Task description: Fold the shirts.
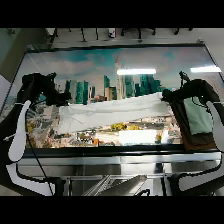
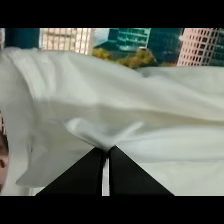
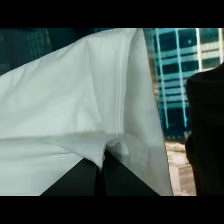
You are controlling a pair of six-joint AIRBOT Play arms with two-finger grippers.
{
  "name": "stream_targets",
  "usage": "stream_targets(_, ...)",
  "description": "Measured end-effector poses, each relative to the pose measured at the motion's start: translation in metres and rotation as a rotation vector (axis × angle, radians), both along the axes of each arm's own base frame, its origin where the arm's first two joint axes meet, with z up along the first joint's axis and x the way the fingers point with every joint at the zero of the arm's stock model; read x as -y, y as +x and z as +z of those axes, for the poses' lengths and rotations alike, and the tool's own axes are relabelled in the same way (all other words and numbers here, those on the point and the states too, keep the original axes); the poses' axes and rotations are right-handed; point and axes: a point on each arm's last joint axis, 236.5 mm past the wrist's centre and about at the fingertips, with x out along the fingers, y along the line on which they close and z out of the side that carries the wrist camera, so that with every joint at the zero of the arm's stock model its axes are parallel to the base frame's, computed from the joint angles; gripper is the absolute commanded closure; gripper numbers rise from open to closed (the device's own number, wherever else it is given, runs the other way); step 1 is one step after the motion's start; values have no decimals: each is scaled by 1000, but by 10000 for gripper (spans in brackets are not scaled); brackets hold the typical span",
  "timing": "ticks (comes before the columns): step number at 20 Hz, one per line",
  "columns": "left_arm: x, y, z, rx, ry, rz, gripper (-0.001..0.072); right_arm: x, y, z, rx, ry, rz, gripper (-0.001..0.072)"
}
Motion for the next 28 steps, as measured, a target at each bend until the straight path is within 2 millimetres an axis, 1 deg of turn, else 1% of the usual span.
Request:
stream_targets(1, 3, 5, -5, 0, 0, -6, 693, 0, 2, -2, 1, -1, 0, 557)
stream_targets(2, 7, 10, -9, 3, -2, -12, 547, 0, 3, -3, 2, -2, 1, 371)
stream_targets(3, 11, 14, -12, 8, -2, -21, 143, 0, 3, -4, 2, -3, 4, 321)
stream_targets(4, 16, 18, -14, 11, -3, -29, 5, 0, 3, -4, 0, -3, 7, 320)
stream_targets(5, 21, 23, -14, 17, -4, -38, 6, 0, 3, -3, -4, -2, 15, 268)
stream_targets(6, 25, 26, -12, 22, -5, -47, 6, 1, 2, 0, -6, -10, 32, 168)
stream_targets(8, 30, 34, 1, 39, -6, -60, 6, 6, 3, 8, -6, -23, 55, 164)
stream_targets(10, 30, 42, 25, 70, -9, -65, 6, 14, 3, 14, -18, -30, 70, 163)
stream_targets(12, 26, 49, 59, 122, -12, -63, 6, 18, 1, 12, -49, -21, 84, 163)
stream_targets(15, 23, 50, 109, 200, -18, -62, 6, 18, -7, -2, -116, 12, 107, 164)
stream_targets(17, 24, 45, 137, 245, -32, -64, 7, 13, -10, -13, -153, 45, 118, 174)
stream_targets(18, 27, 40, 148, 259, -49, -67, 7, 11, -11, -20, -165, 57, 122, 210)
stream_targets(20, 37, 31, 164, 279, -94, -76, 8, 9, -12, -29, -185, 80, 119, 220)
stream_targets(21, 44, 25, 169, 281, -127, -82, 8, 8, -11, -32, -188, 88, 119, 294)
stream_targets(22, 52, 21, 172, 282, -162, -90, 69, 7, -10, -36, -187, 93, 118, 351)
stream_targets(23, 61, 16, 174, 280, -203, -100, 233, 5, -9, -40, -186, 101, 121, 353)
stream_targets(24, 70, 12, 174, 276, -239, -109, 411, 4, -8, -43, -185, 110, 124, 463)
stream_targets(25, 79, 9, 172, 274, -267, -120, 552, 3, -7, -47, -184, 115, 124, 569)
stream_targets(26, 89, 5, 168, 265, -290, -130, 637, 0, -6, -51, -184, 128, 124, 658)
stream_targets(27, 98, 2, 162, 258, -306, -140, 658, -2, -6, -54, -185, 132, 131, 694)
stream_targets(28, 107, 0, 155, 252, -318, -153, 658, -4, -6, -57, -187, 137, 136, 694)
